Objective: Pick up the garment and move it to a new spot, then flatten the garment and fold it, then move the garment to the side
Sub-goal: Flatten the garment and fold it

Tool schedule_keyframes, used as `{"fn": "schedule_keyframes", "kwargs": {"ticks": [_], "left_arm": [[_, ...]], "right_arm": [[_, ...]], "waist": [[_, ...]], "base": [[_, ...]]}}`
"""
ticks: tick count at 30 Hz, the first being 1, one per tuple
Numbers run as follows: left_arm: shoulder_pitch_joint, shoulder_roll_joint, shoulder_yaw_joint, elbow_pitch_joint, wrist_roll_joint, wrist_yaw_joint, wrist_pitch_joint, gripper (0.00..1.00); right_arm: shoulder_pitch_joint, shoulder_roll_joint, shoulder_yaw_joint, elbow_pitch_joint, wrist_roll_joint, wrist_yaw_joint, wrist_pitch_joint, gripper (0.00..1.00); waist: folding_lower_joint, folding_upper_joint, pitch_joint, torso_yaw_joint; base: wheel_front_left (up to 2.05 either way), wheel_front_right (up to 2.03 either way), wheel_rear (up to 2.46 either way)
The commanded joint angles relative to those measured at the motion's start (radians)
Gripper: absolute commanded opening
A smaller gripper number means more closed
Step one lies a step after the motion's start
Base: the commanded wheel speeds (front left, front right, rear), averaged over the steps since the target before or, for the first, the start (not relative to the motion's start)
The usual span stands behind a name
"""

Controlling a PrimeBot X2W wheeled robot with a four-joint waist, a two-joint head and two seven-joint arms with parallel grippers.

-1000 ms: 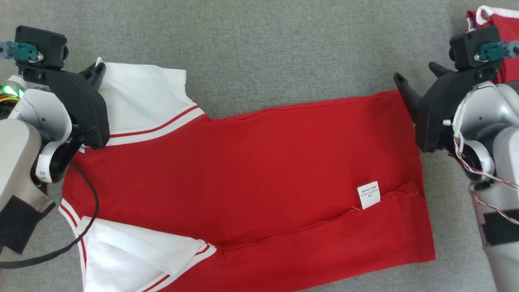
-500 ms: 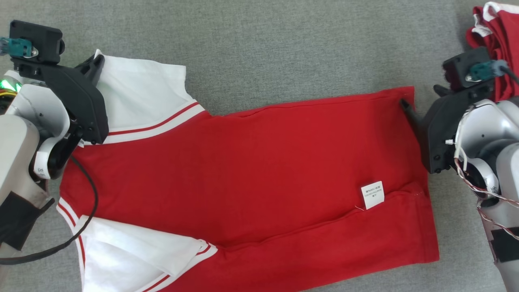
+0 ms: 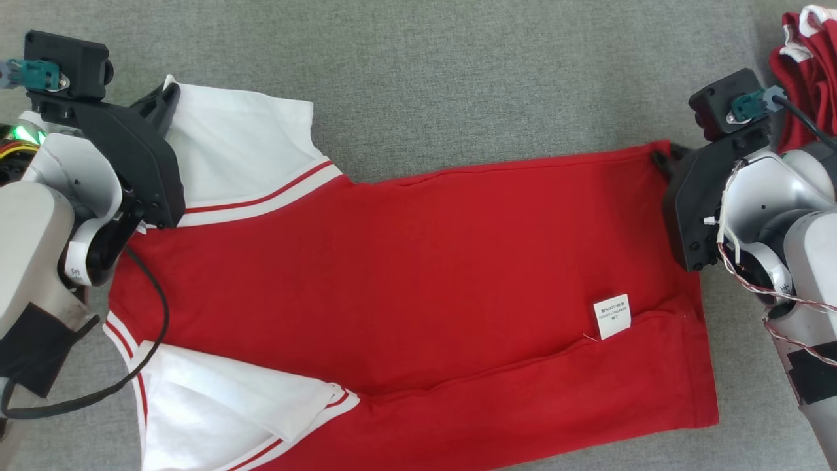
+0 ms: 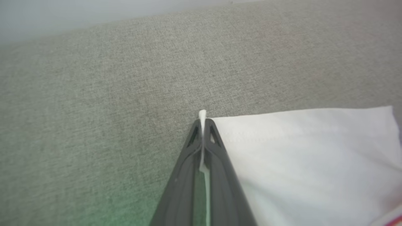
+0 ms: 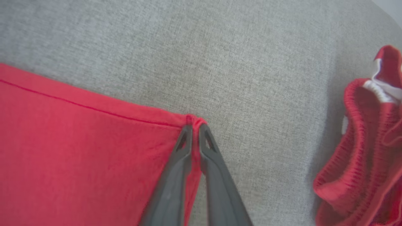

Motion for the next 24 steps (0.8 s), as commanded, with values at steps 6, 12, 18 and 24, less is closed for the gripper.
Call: {"fn": "schedule_keyframes", "kwargs": {"ticks": [6, 12, 18, 24], "left_arm": [[0.038, -0.014, 0.025, 0.008, -0.030, -0.014, -0.073, 0.00], [0.123, -0.022, 0.067, -0.054, -0.053, -0.007, -0.211, 0.00], [0.269, -0.023, 0.106, -0.164, -0.069, 0.035, -0.357, 0.00], [0.435, -0.026, 0.144, -0.294, -0.086, 0.093, -0.484, 0.00]], "right_arm": [[0.030, -0.001, -0.027, 0.028, 0.015, 0.000, -0.076, 0.00], [0.107, 0.026, -0.087, -0.013, 0.008, 0.000, -0.167, 0.00], [0.201, 0.054, -0.138, -0.054, -0.003, 0.000, -0.244, 0.00], [0.291, 0.052, -0.169, -0.079, -0.029, 0.000, -0.287, 0.00]], "waist": [[0.0000, 0.0000, -0.018, 0.010], [0.0000, 0.0000, -0.068, 0.015], [0.0000, 0.0000, -0.129, 0.023], [0.0000, 0.0000, -0.184, 0.037]], "base": [[0.00, 0.00, 0.00], [0.00, 0.00, 0.00], [0.00, 0.00, 0.00], [0.00, 0.00, 0.00]]}}
